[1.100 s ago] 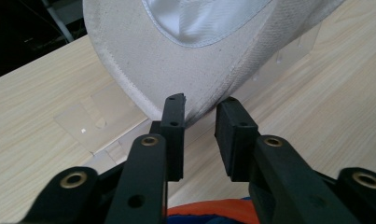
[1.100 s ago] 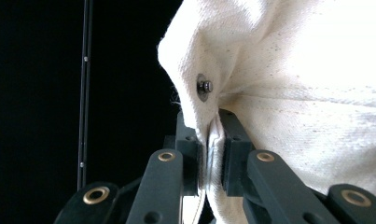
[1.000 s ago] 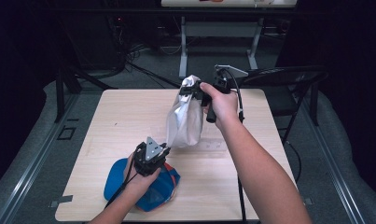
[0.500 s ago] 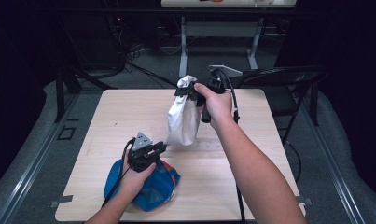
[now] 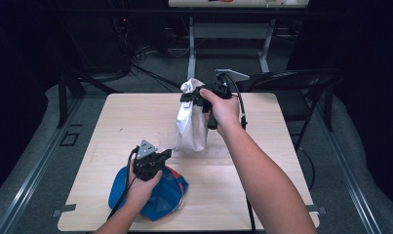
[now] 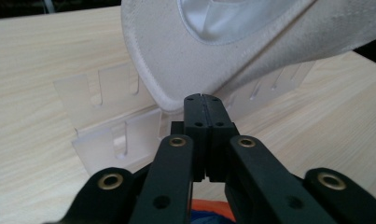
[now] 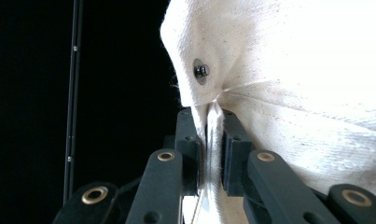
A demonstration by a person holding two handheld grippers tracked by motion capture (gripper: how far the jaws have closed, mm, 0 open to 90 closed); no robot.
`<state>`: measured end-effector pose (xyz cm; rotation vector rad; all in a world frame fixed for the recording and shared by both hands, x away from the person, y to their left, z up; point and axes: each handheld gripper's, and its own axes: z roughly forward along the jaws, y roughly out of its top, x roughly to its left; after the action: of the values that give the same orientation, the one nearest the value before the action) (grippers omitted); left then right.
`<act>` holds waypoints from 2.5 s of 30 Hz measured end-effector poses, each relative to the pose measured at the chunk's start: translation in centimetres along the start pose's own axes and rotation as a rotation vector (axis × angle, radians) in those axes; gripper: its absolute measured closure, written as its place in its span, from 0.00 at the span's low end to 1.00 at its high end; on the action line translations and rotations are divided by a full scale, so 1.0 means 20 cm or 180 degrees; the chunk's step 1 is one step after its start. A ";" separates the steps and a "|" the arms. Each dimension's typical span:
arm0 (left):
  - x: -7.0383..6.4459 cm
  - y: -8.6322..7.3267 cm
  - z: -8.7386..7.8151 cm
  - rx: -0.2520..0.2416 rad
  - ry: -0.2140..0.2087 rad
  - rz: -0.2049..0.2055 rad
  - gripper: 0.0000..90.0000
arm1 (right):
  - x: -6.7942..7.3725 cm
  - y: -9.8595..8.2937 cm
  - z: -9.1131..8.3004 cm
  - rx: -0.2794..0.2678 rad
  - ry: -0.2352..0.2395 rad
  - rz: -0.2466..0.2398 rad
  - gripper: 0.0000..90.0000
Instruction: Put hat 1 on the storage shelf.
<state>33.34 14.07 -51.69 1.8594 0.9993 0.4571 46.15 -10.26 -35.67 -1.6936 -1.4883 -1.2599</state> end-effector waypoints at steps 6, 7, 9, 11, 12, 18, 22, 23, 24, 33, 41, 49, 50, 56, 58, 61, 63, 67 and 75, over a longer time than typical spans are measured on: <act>-0.04 0.01 -0.02 -0.0051 0.0020 0.0358 0.58 | 0.01 0.00 0.00 0.0006 -0.0003 -0.0005 0.89; -0.05 0.02 -0.01 -0.0046 0.0044 0.0435 0.55 | 0.01 0.00 0.00 0.0005 -0.0001 -0.0007 0.89; -0.07 0.04 0.01 -0.0019 0.0070 0.0470 0.52 | 0.01 0.00 0.00 0.0002 -0.0006 -0.0005 0.89; -0.08 0.07 0.04 0.0008 0.0108 0.0478 0.51 | 0.02 0.00 0.01 0.0004 0.0001 -0.0008 0.89; -0.09 0.08 0.06 0.0023 0.0144 0.0480 0.52 | 0.02 0.00 0.01 0.0010 -0.0005 -0.0014 0.89; -0.08 0.11 0.09 0.0106 0.0171 0.0507 0.81 | 0.03 -0.01 0.02 0.0034 0.0022 -0.0031 0.89; -0.06 0.10 0.08 0.0089 0.0106 0.0538 0.87 | 0.04 -0.01 0.03 0.0053 0.0047 -0.0048 0.89; -0.05 0.10 0.07 0.0064 0.0069 0.0488 0.88 | 0.05 -0.01 0.03 0.0055 0.0050 -0.0043 0.89; -0.04 0.10 0.07 0.0039 0.0018 0.0432 0.89 | 0.05 -0.01 0.03 0.0053 0.0053 -0.0047 0.89; 0.07 0.10 0.05 -0.0080 -0.0346 0.0314 0.90 | 0.09 -0.02 0.04 0.0035 0.0040 -0.0094 0.90; 0.12 0.07 0.04 -0.0114 -0.0516 0.0231 0.90 | 0.09 -0.03 0.06 0.0059 0.0040 -0.0099 0.90; 0.14 0.01 0.03 -0.0032 -0.0339 -0.0003 0.91 | 0.09 -0.04 0.12 0.0174 0.0006 -0.0133 0.90; 0.14 0.00 0.03 -0.0011 -0.0340 -0.0036 0.91 | 0.09 -0.04 0.13 0.0194 -0.0019 -0.0143 0.90; 0.13 -0.03 0.04 0.0101 -0.0198 -0.0237 0.92 | 0.08 -0.06 0.17 0.0239 -0.0153 -0.0187 0.90; 0.12 -0.04 0.06 0.0184 -0.0181 -0.0233 0.92 | 0.07 -0.06 0.18 0.0277 -0.0202 -0.0203 0.89; 0.13 -0.08 0.09 0.0282 -0.0176 -0.0265 0.92 | 0.05 -0.06 0.20 0.0296 -0.0283 -0.0214 0.89; 0.13 -0.08 0.08 0.0289 -0.0192 -0.0262 0.92 | 0.02 -0.07 0.20 0.0332 -0.0321 -0.0215 0.90; 0.12 -0.07 0.08 0.0262 -0.0115 -0.0092 0.91 | 0.00 -0.06 0.20 0.0306 -0.0298 -0.0179 0.90; 0.12 -0.07 -0.04 0.0137 -0.0060 -0.0073 0.65 | 0.00 -0.06 0.18 0.0266 -0.0282 -0.0188 0.87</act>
<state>33.57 16.73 -52.70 1.8851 1.0240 0.4067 46.06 -6.94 -37.40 -1.6815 -1.6308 -1.1493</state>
